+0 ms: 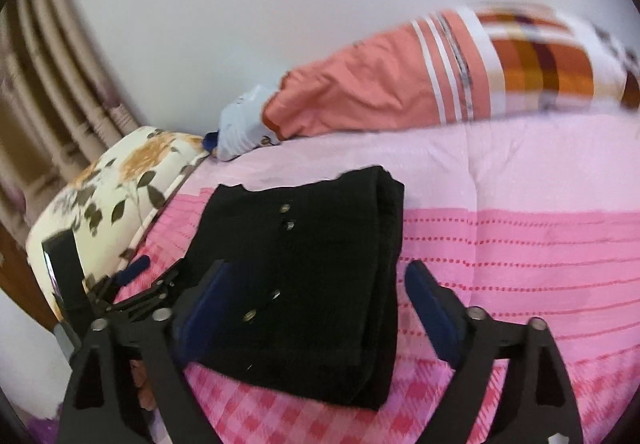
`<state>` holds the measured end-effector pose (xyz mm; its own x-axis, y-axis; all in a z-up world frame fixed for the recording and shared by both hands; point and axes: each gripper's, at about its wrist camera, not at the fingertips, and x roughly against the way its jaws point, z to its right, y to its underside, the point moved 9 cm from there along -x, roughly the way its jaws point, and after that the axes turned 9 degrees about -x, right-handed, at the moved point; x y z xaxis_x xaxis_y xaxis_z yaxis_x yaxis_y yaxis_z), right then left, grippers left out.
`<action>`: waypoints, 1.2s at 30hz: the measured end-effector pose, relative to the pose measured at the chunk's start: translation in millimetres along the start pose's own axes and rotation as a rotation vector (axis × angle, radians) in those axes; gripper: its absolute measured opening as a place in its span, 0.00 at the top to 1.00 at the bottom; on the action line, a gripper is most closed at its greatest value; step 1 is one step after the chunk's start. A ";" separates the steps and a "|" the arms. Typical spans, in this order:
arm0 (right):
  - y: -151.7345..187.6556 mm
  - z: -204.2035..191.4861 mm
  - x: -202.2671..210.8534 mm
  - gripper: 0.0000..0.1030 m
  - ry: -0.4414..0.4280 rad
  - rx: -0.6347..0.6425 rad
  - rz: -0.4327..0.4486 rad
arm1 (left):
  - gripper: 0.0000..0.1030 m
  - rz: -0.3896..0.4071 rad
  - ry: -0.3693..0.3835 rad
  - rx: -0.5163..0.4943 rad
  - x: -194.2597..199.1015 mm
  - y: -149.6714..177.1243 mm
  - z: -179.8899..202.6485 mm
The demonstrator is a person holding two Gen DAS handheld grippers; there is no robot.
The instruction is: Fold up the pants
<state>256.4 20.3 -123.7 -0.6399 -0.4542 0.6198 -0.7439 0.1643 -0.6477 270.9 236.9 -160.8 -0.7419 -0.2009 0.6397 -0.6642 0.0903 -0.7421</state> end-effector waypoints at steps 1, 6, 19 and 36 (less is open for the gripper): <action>3.1 -4.9 4.3 0.12 0.009 0.022 0.005 | 0.13 0.005 -0.008 -0.003 7.5 0.0 0.8; 23.7 -22.7 30.3 0.09 0.048 0.074 0.042 | 0.11 0.054 0.008 0.019 49.5 -3.8 4.7; 24.9 -49.5 109.0 0.03 0.070 0.115 0.164 | 0.04 0.143 -0.010 0.030 146.2 -19.3 8.6; 21.9 -62.4 163.7 0.01 0.078 0.109 0.249 | 0.00 0.295 -0.087 0.059 231.4 -51.4 -13.4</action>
<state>123.4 4.2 -8.7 -0.8164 -0.3418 0.4655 -0.5399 0.1652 -0.8254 132.2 198.8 28.1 -0.8895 -0.2572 0.3776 -0.4132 0.1003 -0.9051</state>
